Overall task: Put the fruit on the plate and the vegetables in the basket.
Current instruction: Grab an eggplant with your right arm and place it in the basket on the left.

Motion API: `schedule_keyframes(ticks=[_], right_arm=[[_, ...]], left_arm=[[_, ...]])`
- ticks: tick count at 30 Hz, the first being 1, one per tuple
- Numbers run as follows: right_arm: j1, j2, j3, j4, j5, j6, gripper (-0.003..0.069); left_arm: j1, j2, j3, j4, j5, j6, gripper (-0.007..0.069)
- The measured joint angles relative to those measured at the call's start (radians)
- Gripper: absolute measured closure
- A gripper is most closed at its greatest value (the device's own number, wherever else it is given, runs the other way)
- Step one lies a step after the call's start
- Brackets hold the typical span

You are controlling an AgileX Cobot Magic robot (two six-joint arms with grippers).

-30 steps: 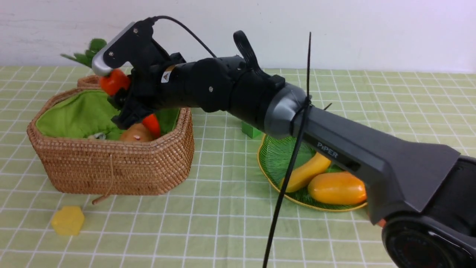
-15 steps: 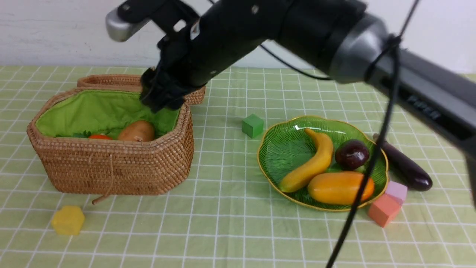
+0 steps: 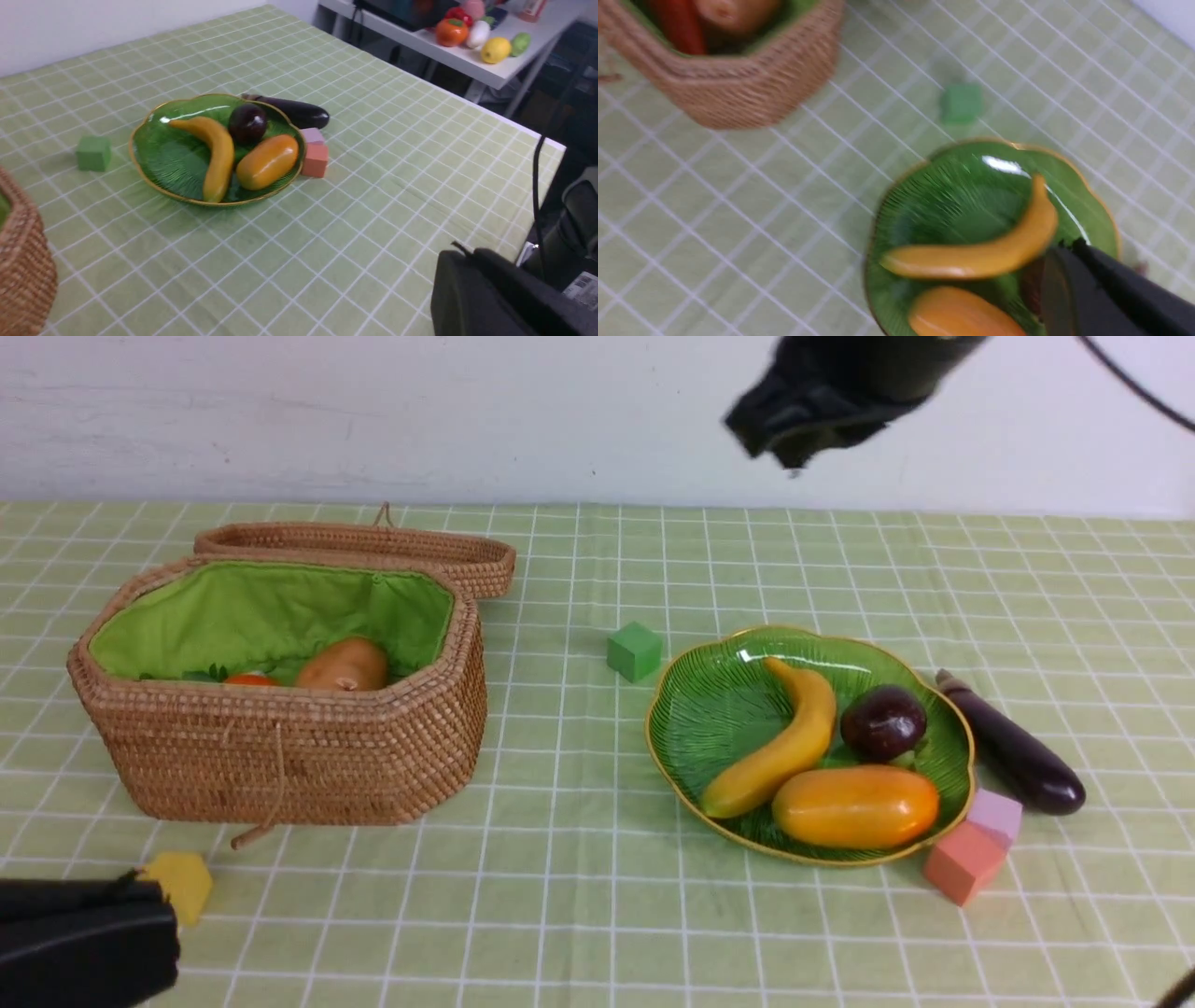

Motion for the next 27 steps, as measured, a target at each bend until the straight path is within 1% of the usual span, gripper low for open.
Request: schedule_keyframes(ticks=[1, 4, 5, 6, 7, 8, 10, 12, 16, 20, 23, 27], right_arm=[[-0.04, -0.019, 0.041, -0.005, 0.0, 0.005, 0.0675], [-0.216, -0.046, 0.198, -0.012, -0.002, 0.023, 0.0665], [-0.246, -0.043, 0.226, -0.011, -0.002, 0.023, 0.066], [-0.302, -0.029, 0.289, -0.004, -0.003, 0.025, 0.0648], [-0.311, -0.026, 0.289, -0.003, -0.003, 0.025, 0.0645], [-0.377, 0.003, 0.356, 0.017, -0.018, 0.026, 0.061], [-0.446, 0.04, 0.399, 0.047, -0.054, 0.026, 0.0557], [-0.496, 0.084, 0.419, 0.082, -0.093, 0.026, 0.0473], [-0.534, 0.133, 0.423, 0.109, -0.145, 0.009, 0.032], [-0.533, 0.182, 0.423, 0.137, -0.207, -0.067, 0.0169], [-0.53, 0.218, 0.423, 0.151, -0.247, -0.114, 0.0125], [-0.53, 0.267, 0.423, 0.15, -0.292, -0.143, 0.0111]], left_arm=[[0.0, 0.0, 0.0, -0.026, 0.004, 0.03, 0.0627], [0.0, 0.0, 0.0, -0.08, 0.013, 0.079, 0.0625], [0.0, 0.0, 0.0, -0.082, 0.013, 0.082, 0.0624], [0.0, 0.0, 0.0, -0.09, 0.015, 0.086, 0.0624], [0.0, 0.0, 0.0, -0.09, 0.016, 0.087, 0.0624], [0.0, 0.0, 0.0, -0.092, 0.017, 0.091, 0.0622], [0.0, 0.0, 0.0, -0.093, 0.014, 0.1, 0.0621], [0.0, 0.0, 0.0, -0.095, -0.002, 0.104, 0.0621], [0.0, 0.0, 0.0, -0.095, -0.032, 0.106, 0.062], [0.0, 0.0, 0.0, -0.097, -0.035, 0.106, 0.0619], [0.0, 0.0, 0.0, -0.097, -0.045, 0.107, 0.0617], [0.0, 0.0, 0.0, -0.097, -0.071, 0.107, 0.0617]])
